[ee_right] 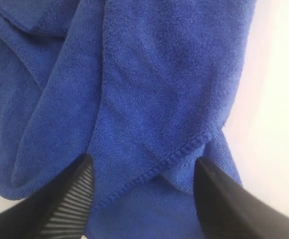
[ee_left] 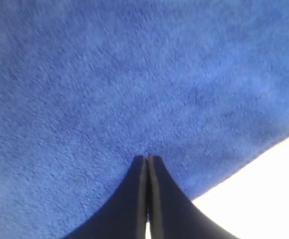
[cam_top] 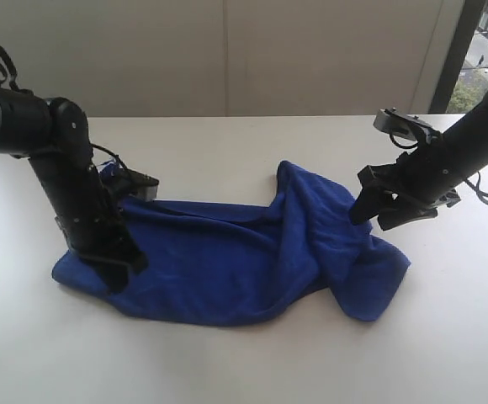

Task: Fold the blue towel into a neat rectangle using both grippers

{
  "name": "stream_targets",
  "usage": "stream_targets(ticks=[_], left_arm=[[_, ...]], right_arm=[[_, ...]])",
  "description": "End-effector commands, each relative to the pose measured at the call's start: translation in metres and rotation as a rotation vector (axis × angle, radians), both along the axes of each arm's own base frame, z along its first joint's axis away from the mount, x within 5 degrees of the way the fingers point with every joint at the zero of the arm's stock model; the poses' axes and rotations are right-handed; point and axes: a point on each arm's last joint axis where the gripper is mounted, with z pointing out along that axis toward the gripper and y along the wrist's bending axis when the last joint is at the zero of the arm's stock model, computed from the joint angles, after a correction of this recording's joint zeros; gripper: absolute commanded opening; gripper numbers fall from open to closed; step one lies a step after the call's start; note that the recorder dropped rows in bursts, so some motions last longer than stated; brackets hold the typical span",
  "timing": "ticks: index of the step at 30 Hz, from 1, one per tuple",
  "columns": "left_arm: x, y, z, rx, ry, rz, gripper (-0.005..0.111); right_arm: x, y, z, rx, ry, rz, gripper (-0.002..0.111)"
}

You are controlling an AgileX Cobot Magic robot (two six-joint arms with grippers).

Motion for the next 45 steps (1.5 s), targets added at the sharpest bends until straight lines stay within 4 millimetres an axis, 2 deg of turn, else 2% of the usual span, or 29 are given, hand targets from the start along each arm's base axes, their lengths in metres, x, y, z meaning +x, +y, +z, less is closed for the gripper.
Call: stream_targets(ticks=[1,7,16,21,26,30,32,35,38,39,42,45], left_arm=[[-0.017,0.01,-0.015,0.072,0.072,-0.038,0.0],[-0.028,0.03,-0.023,0.256,0.111,-0.038,0.0],[-0.029,0.045,0.001,0.398,0.045,-0.002,0.0],[-0.028,0.04,0.018,0.311,-0.034,0.05,0.0],[-0.028,0.024,0.032,0.108,-0.085,0.086,0.0],[-0.029,0.02,0.02,0.072,-0.05,0.067,0.0],[-0.03,0.02,0.005,0.086,-0.021,0.068,0.0],[-0.033,0.022,-0.015,0.109,0.028,0.067,0.0],[-0.033,0.022,-0.023,0.126,0.048,0.06,0.0],[-0.032,0.023,-0.028,0.143,0.058,0.049,0.0],[-0.033,0.025,-0.036,0.167,0.079,0.035,0.0],[-0.033,0.025,-0.038,0.168,0.08,0.037,0.0]], right_arm=[[-0.001,-0.002,0.002,-0.001,-0.008,0.005,0.055],[0.001,-0.005,-0.004,-0.021,-0.019,-0.08,0.055],[0.003,0.0,-0.023,0.065,0.037,-0.164,0.055],[0.006,0.013,-0.031,0.209,0.041,-0.12,0.055],[0.011,0.028,-0.042,0.187,0.027,-0.122,0.055],[0.013,0.037,-0.045,0.168,0.016,-0.121,0.051],[0.014,0.037,-0.045,0.16,0.007,-0.13,0.04],[0.015,0.036,-0.046,0.147,-0.001,-0.133,0.015],[0.015,0.032,-0.043,0.107,-0.023,-0.118,0.003],[0.015,0.029,-0.038,0.057,-0.049,-0.096,0.0],[0.014,0.016,-0.017,-0.122,-0.12,-0.089,0.0],[0.016,0.002,0.014,-0.284,-0.194,-0.101,0.0]])
